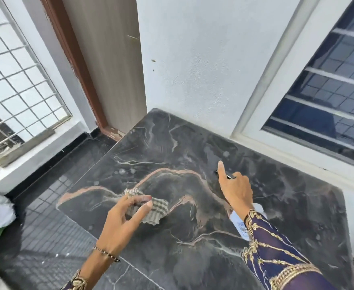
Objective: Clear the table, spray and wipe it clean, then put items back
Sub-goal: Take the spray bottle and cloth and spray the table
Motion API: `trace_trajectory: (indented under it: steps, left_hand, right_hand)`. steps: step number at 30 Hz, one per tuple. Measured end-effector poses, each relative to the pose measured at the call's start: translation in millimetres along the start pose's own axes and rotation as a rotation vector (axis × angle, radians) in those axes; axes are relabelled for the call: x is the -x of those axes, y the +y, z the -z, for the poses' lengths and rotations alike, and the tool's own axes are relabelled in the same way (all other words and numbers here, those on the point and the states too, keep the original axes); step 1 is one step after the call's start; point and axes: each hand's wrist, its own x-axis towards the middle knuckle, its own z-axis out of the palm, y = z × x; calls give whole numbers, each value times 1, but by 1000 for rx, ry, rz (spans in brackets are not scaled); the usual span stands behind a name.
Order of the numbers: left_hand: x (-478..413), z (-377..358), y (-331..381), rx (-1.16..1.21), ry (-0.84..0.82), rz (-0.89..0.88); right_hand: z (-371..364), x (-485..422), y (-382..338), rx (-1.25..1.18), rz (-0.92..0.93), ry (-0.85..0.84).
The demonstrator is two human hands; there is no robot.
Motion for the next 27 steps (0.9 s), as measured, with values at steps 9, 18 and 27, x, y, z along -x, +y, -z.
trace_trajectory:
  steps: [9, 18, 27]
  left_hand:
    - [-42, -59, 21, -17, 3, 30]
    - [-50, -84, 31, -53, -10, 34]
    - [-25, -85, 31, -32, -48, 14]
  right_hand:
    - [3, -91, -8, -101, -79, -61]
    - [33, -143, 29, -93, -153, -9]
    - [81, -112, 85, -58, -288, 115]
